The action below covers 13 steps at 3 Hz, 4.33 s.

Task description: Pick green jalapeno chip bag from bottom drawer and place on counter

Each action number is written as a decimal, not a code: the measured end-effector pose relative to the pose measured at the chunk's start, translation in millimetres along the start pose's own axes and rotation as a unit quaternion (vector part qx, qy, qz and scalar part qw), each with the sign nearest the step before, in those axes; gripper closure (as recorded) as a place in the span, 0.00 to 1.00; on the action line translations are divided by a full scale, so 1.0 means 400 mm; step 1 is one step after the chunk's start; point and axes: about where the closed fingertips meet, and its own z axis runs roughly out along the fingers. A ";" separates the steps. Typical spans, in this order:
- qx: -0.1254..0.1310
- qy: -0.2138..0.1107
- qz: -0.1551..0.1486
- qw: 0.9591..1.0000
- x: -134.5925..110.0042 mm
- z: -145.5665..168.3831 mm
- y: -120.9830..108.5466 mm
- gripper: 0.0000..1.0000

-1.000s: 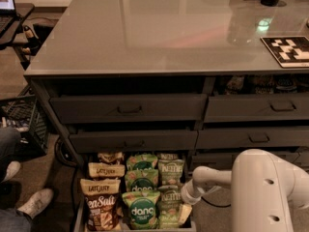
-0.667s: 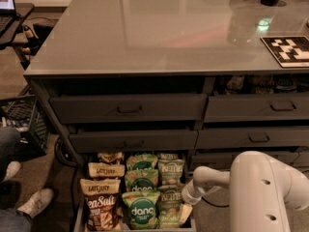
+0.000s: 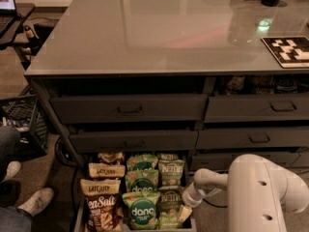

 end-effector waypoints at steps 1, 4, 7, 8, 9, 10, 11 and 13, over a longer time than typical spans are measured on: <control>0.000 0.000 0.000 1.000 0.000 0.000 0.000 0.41; 0.000 0.000 0.000 1.000 0.000 0.000 0.000 1.00; 0.011 -0.031 0.047 0.998 -0.103 -0.178 0.000 1.00; 0.014 -0.033 0.062 0.997 -0.143 -0.249 0.011 1.00; 0.022 -0.033 0.058 0.998 -0.189 -0.327 0.018 1.00; 0.035 -0.030 0.048 0.998 -0.233 -0.402 0.010 1.00; 0.055 -0.021 0.029 0.998 -0.281 -0.487 -0.027 1.00; 0.062 -0.025 0.014 0.998 -0.320 -0.551 -0.004 1.00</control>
Offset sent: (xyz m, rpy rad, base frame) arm 0.0000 0.0000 0.0000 0.0000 0.0000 0.0000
